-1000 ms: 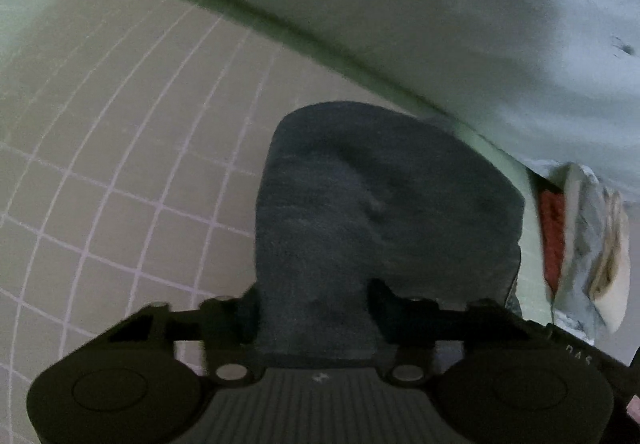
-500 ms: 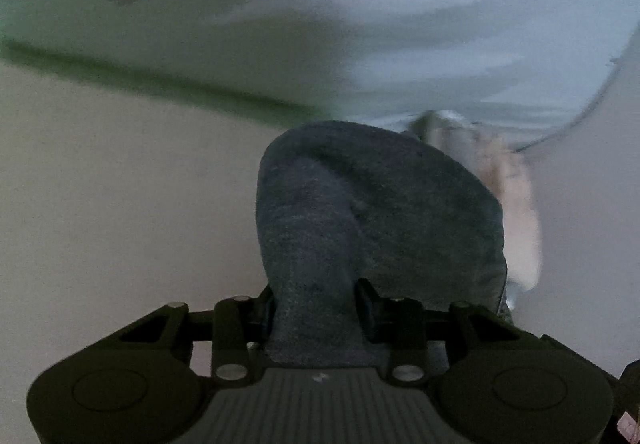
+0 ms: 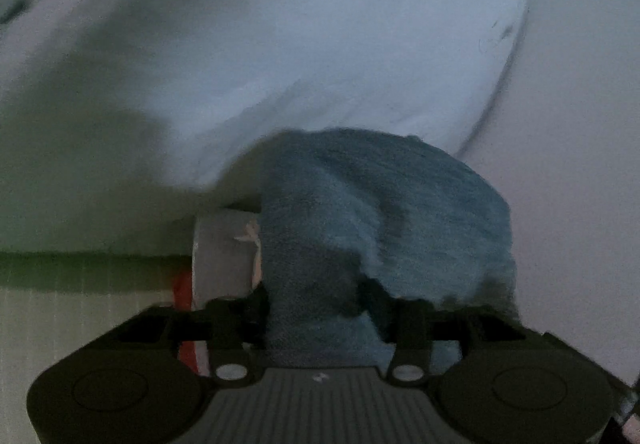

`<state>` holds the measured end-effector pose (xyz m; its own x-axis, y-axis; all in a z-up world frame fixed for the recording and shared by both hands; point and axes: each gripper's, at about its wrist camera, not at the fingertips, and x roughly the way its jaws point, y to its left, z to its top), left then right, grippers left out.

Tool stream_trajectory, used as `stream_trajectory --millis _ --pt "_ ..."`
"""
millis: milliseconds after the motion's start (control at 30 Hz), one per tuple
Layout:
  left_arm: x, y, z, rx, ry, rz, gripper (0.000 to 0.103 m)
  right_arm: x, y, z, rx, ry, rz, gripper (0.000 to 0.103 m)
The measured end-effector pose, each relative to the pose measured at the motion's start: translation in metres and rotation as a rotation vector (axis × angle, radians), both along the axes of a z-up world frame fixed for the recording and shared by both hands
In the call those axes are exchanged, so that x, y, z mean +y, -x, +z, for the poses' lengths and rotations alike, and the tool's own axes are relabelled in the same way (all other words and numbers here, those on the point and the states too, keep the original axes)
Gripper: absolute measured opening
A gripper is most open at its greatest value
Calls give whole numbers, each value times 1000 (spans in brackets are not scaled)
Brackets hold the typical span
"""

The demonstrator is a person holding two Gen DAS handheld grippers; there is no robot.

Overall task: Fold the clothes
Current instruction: 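Carry the folded jeans with both grippers onto the folded clothes stack, then open both grippers and withdraw from the stack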

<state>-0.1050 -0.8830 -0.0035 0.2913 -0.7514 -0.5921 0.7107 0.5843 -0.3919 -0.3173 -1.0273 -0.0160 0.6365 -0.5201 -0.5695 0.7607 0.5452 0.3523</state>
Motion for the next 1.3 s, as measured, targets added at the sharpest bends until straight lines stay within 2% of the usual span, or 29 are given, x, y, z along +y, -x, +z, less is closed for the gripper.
stream_trajectory --millis 100,167,200,267,333,367,467,500,600,700,733,900,1100,1300 --pt "-32 2 -22 -63 -119 -32 78 -46 -9 -10 47 -1 -46 47" --pt "-29 5 -30 -81 -131 -57 79 -47 -8 -20 30 2 -63 51" --pt "-26 5 -31 -86 -128 -60 81 -44 -6 -19 24 1 -62 55" --pt "-19 5 -32 -96 -121 -66 82 -39 -2 -16 15 2 -60 56" --pt "-11 11 -26 -122 -130 -75 82 -30 0 -10 39 30 -56 58" --pt "-20 8 -26 -144 -134 -78 82 -22 0 -7 61 56 -54 59" --pt "6 27 -11 -213 -139 -98 86 8 6 4 105 124 -51 72" --pt "15 33 -8 -224 -144 -102 87 17 11 10 102 133 -58 78" --pt "43 47 0 -241 -154 -94 87 45 27 21 83 142 -62 84" --pt "66 67 7 -262 -160 -84 89 76 46 22 81 136 -41 98" --pt "76 74 9 -271 -161 -84 90 84 49 20 82 139 -42 100" --pt "109 109 10 -314 -165 -112 95 126 74 12 112 163 -32 103" --pt "142 134 -6 -264 -191 -124 103 161 94 -4 195 183 -61 103" --pt "158 150 -20 -268 -228 -153 103 182 109 -23 221 159 -27 103"
